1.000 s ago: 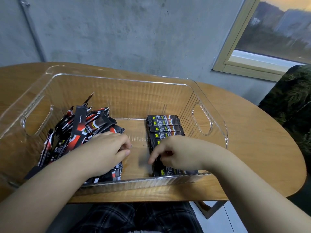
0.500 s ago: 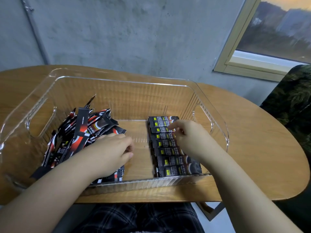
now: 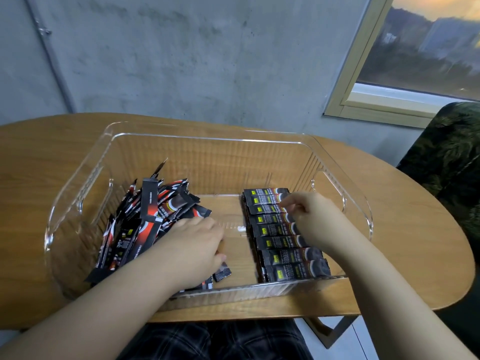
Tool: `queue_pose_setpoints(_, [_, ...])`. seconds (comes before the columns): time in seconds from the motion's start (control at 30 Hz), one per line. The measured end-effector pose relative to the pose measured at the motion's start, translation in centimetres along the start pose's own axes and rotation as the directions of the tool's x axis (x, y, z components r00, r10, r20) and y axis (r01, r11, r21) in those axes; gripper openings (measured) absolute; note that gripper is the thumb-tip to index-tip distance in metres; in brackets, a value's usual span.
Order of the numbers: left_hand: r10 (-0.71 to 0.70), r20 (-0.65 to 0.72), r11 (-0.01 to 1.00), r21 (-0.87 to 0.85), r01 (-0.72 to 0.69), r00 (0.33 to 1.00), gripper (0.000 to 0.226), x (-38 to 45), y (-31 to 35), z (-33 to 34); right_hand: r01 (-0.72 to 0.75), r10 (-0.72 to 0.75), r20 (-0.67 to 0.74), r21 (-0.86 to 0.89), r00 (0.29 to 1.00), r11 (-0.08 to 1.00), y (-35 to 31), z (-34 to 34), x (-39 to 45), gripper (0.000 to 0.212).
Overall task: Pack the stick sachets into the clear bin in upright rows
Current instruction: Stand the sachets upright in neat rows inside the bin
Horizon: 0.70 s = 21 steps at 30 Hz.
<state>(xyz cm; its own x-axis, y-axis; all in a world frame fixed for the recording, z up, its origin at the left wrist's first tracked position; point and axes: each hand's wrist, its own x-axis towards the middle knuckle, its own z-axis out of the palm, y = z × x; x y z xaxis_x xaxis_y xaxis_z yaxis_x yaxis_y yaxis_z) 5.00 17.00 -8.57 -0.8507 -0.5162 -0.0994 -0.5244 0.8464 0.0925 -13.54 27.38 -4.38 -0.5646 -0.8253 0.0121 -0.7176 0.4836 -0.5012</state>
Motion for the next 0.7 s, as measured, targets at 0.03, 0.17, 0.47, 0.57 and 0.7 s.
queue_pose_setpoints(0.03, [-0.002, 0.001, 1.0, 0.027, 0.002, 1.0, 0.046, 0.1, 0.1, 0.0, -0.001, 0.001, -0.002, -0.014, 1.0, 1.0, -0.1, -0.1, 0.3, 0.034])
queue_pose_setpoints(0.17, [0.056, -0.012, 0.986, 0.157, -0.053, 0.998, 0.053, 0.2, 0.1, -0.2, 0.104, -0.103, 0.017, -0.084, 0.995, 0.991, -2.6, 0.6, 2.2, 0.037])
queue_pose_setpoints(0.47, [0.319, 0.097, 0.87, 0.364, -0.331, 0.943, 0.039, 1.1, -1.0, -1.7, 0.28, -0.258, 0.149, -0.155, 0.954, 0.947, -3.6, 5.5, 5.3, 0.038])
queue_pose_setpoints(0.57, [0.342, 0.03, 0.835, 0.449, -0.318, 0.939, 0.032, 1.8, -1.0, -1.2, 0.386, -0.341, 0.216, -0.222, 0.915, 0.895, -2.9, 6.3, 5.2, 0.042])
queue_pose_setpoints(0.7, [0.165, -0.021, 0.873, 0.468, -0.136, 0.986, 0.054, 1.9, -0.7, -0.1, 0.502, -0.418, 0.293, -0.338, 0.86, 0.796, -2.8, 6.3, 5.2, 0.044])
